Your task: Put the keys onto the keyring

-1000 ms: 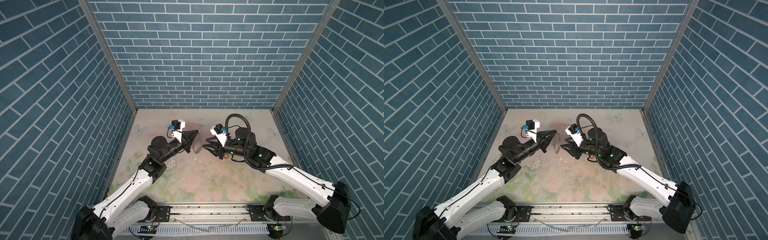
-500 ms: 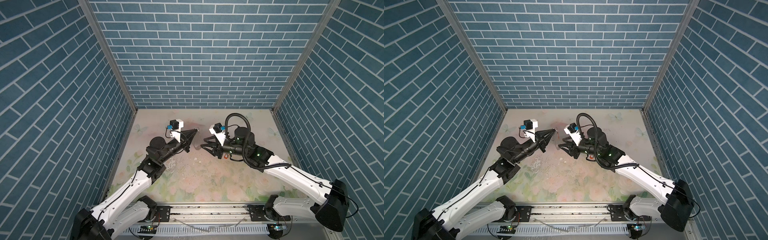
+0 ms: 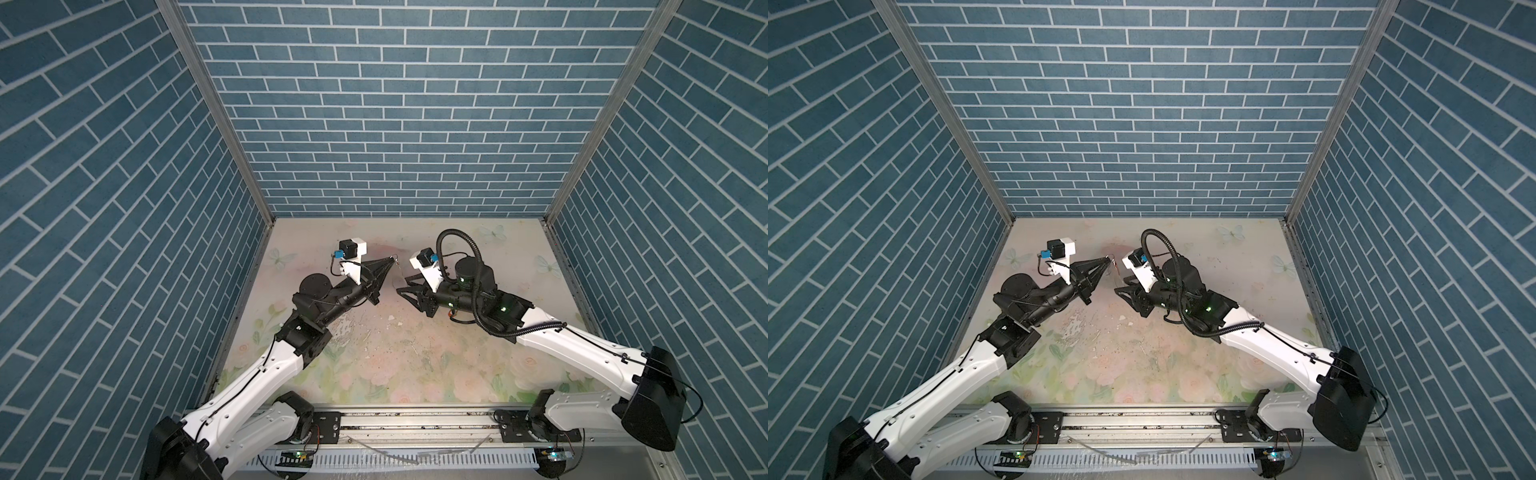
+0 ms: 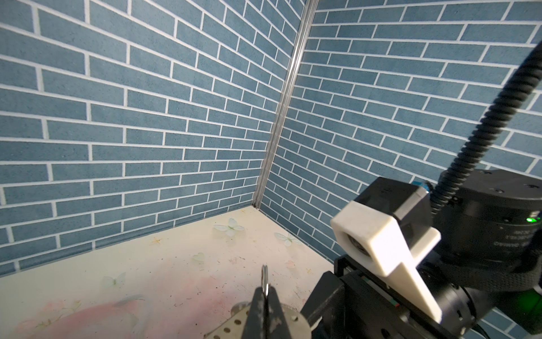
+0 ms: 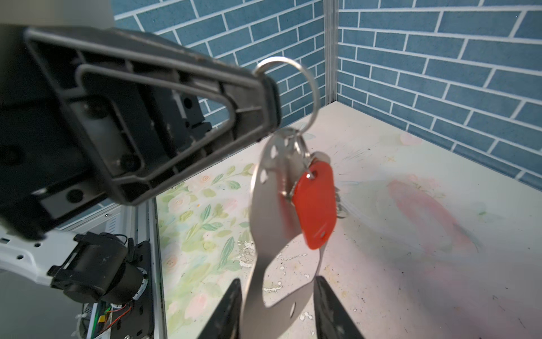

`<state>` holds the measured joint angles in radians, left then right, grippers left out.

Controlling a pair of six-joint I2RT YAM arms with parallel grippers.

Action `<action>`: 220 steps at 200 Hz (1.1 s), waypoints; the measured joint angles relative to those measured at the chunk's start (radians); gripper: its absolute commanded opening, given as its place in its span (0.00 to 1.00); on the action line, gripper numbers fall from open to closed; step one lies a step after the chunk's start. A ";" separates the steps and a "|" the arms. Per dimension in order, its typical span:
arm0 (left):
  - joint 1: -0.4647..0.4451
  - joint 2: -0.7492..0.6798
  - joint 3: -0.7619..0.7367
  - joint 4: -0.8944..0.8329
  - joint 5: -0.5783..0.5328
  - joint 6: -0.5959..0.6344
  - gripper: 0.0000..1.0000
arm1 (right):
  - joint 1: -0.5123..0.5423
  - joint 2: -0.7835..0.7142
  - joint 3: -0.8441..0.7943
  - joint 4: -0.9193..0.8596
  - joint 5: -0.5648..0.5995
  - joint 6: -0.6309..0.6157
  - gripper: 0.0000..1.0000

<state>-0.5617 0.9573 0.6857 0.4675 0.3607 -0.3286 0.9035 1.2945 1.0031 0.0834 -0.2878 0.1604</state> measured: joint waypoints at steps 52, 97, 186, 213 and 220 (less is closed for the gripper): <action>-0.002 0.000 0.000 0.000 0.000 0.000 0.00 | 0.000 0.004 0.047 0.000 0.077 -0.002 0.38; -0.004 0.009 0.000 0.000 0.000 0.000 0.00 | 0.000 0.013 0.077 -0.001 0.104 -0.011 0.14; -0.006 -0.046 0.023 -0.177 -0.083 0.056 0.44 | -0.050 0.002 0.170 -0.246 0.064 -0.059 0.00; -0.006 -0.114 0.025 -0.262 -0.139 0.097 0.45 | -0.109 -0.003 0.276 -0.433 -0.013 -0.077 0.00; -0.006 -0.126 0.024 -0.281 -0.151 0.103 0.45 | -0.123 -0.003 0.308 -0.483 -0.032 -0.081 0.00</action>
<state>-0.5682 0.8314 0.7097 0.1864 0.2096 -0.2253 0.7803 1.2915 1.3113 -0.3992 -0.3202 0.0795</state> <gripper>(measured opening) 0.447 0.049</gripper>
